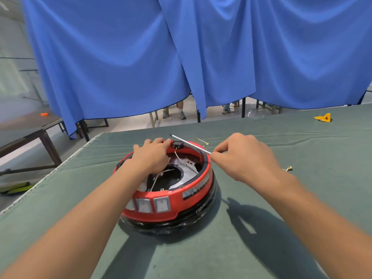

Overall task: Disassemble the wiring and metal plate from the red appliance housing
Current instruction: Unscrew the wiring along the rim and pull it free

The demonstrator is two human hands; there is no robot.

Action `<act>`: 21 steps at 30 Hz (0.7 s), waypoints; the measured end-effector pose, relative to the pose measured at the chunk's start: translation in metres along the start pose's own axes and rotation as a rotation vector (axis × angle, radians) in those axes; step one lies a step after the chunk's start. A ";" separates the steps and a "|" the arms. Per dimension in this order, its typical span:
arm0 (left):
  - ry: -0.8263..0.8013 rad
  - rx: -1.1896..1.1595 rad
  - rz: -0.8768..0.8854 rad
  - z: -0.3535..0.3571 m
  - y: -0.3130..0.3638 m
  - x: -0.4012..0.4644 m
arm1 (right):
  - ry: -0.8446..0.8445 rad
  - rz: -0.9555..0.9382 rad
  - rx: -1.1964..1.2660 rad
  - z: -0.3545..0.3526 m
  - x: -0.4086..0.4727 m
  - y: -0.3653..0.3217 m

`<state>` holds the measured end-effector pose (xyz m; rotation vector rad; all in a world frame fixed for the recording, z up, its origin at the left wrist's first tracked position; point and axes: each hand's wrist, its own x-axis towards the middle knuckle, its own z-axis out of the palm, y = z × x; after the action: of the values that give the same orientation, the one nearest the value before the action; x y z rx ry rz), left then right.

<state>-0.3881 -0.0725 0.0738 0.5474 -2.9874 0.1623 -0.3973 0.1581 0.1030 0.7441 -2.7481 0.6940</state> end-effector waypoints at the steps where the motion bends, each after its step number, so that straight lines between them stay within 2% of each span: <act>1: -0.006 0.021 -0.014 -0.001 0.001 0.001 | 0.006 -0.010 -0.041 -0.001 -0.001 -0.002; 7: 0.053 0.127 -0.089 0.004 0.007 -0.002 | 0.001 -0.014 -0.151 0.002 -0.007 -0.006; 15: 0.084 -0.021 -0.068 0.007 0.008 -0.004 | 0.022 -0.021 -0.184 0.007 -0.007 -0.013; 21: 0.086 -0.022 -0.069 0.005 0.008 -0.003 | 0.018 -0.025 -0.214 0.007 -0.010 -0.021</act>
<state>-0.3890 -0.0644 0.0674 0.6238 -2.8792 0.1433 -0.3781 0.1432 0.1018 0.7191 -2.7346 0.3913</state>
